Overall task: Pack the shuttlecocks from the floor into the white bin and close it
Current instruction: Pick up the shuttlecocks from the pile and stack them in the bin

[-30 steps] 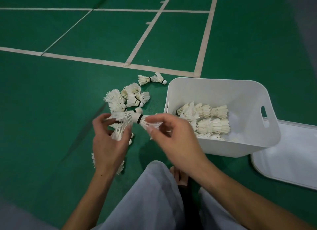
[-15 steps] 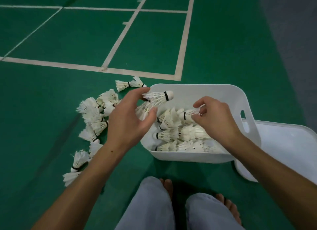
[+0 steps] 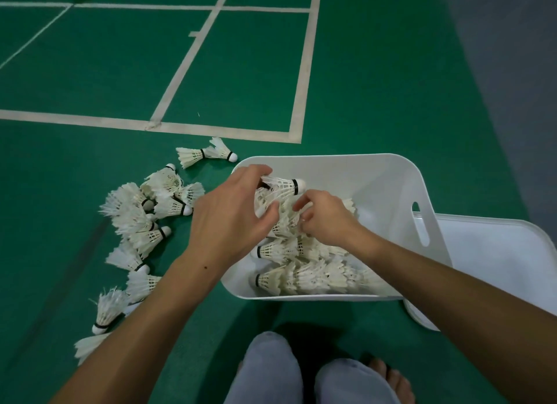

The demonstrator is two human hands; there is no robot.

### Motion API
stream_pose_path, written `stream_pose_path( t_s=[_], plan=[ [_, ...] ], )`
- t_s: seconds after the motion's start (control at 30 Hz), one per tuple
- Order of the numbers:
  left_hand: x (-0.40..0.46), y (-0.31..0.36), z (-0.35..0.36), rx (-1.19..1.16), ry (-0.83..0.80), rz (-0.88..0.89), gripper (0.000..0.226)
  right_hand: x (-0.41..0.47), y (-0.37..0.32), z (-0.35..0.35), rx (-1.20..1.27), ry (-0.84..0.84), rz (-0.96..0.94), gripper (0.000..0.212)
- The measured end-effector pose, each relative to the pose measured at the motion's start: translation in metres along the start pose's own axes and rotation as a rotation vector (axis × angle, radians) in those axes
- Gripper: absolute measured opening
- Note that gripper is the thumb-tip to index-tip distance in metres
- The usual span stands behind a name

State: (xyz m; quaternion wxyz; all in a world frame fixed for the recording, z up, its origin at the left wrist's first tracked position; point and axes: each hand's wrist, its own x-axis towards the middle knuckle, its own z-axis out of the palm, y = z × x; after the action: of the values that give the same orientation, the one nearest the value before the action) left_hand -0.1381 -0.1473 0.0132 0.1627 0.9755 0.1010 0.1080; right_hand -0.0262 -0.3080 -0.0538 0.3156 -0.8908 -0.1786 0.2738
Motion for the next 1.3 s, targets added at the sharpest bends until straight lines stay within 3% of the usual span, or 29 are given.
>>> stream_pose_path(
  t_s=[0.17,0.37,0.47,0.57,0.7,0.83,0.97,1.13,1.3],
  plan=[
    [0.002,-0.002,0.001,0.087,-0.074,0.108,0.054,-0.007,0.010,-0.023,0.156,-0.100,-0.064,0.044],
    [0.000,-0.009,-0.001,0.162,-0.150,0.282,0.054,-0.038,0.000,-0.066,0.105,-0.035,-0.196,0.063],
    [0.000,-0.006,-0.001,0.191,-0.190,0.408,0.053,-0.048,-0.014,-0.064,0.087,-0.138,-0.310,0.084],
    [0.001,-0.003,-0.001,0.234,-0.194,0.504,0.057,-0.048,-0.018,-0.052,0.124,-0.205,-0.340,0.090],
    [0.001,-0.003,0.000,0.200,-0.186,0.469,0.068,-0.046,-0.009,-0.046,0.085,-0.162,-0.408,0.076],
    [0.003,-0.012,-0.001,0.218,-0.184,0.325,0.067,-0.042,0.009,-0.061,0.033,-0.012,-0.250,0.043],
    [0.008,-0.009,0.012,0.272,-0.317,0.294,0.061,-0.033,0.021,-0.068,-0.114,0.185,-0.151,0.014],
    [0.014,-0.002,0.040,0.281,-0.457,0.226,0.062,-0.029,0.027,-0.056,-0.164,0.317,-0.122,0.023],
    [0.020,-0.002,0.054,0.319,-0.523,0.205,0.057,-0.027,0.025,-0.041,-0.008,0.410,-0.131,0.018]
  ],
)
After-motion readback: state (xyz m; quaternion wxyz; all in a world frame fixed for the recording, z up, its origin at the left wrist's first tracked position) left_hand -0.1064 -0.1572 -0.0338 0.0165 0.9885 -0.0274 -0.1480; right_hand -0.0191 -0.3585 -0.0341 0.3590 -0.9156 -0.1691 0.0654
